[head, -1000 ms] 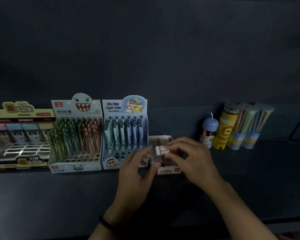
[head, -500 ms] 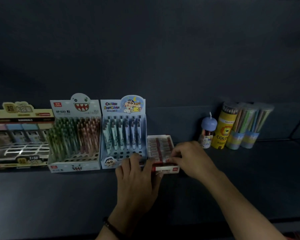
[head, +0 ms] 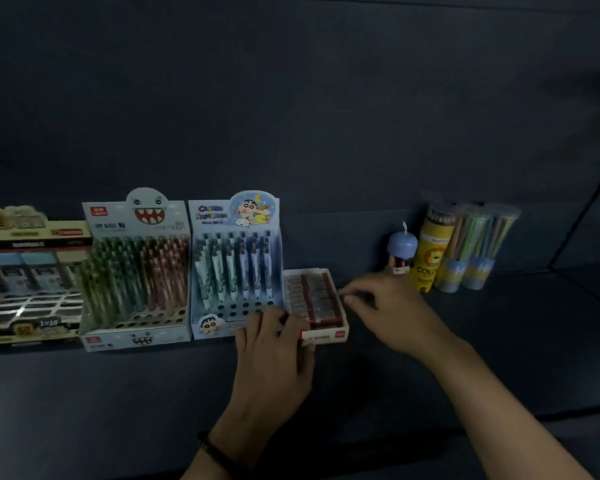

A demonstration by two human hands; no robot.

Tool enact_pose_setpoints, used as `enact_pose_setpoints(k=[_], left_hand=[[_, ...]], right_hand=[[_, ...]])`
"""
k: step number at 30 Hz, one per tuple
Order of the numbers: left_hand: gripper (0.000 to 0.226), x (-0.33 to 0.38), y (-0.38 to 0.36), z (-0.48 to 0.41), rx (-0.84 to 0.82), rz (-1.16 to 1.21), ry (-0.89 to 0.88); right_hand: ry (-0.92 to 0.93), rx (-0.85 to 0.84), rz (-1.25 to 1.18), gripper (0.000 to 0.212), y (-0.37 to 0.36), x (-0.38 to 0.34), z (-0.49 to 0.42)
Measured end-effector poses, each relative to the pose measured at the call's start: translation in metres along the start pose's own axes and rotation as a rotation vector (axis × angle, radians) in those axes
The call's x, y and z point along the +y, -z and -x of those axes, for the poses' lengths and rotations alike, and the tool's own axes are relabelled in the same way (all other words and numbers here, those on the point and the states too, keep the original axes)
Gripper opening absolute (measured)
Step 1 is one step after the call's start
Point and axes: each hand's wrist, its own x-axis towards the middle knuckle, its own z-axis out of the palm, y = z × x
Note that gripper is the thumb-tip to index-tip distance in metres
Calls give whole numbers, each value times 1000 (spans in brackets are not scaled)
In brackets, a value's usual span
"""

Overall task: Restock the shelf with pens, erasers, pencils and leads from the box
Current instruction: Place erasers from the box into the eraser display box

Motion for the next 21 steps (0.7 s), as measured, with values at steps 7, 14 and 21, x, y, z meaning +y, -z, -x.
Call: enact_pose_setpoints(k=[7, 14, 21], left_hand=[[17, 31, 35, 10, 57, 262, -265], [13, 171, 8, 101, -409, 317, -711], [22, 307, -58, 251, -788, 164, -1060]], right_hand=[[-308, 491, -60, 18, 5, -15, 170], [-779, 290, 113, 10, -5, -4, 370], [-1286, 304, 10, 14, -9, -1, 608]])
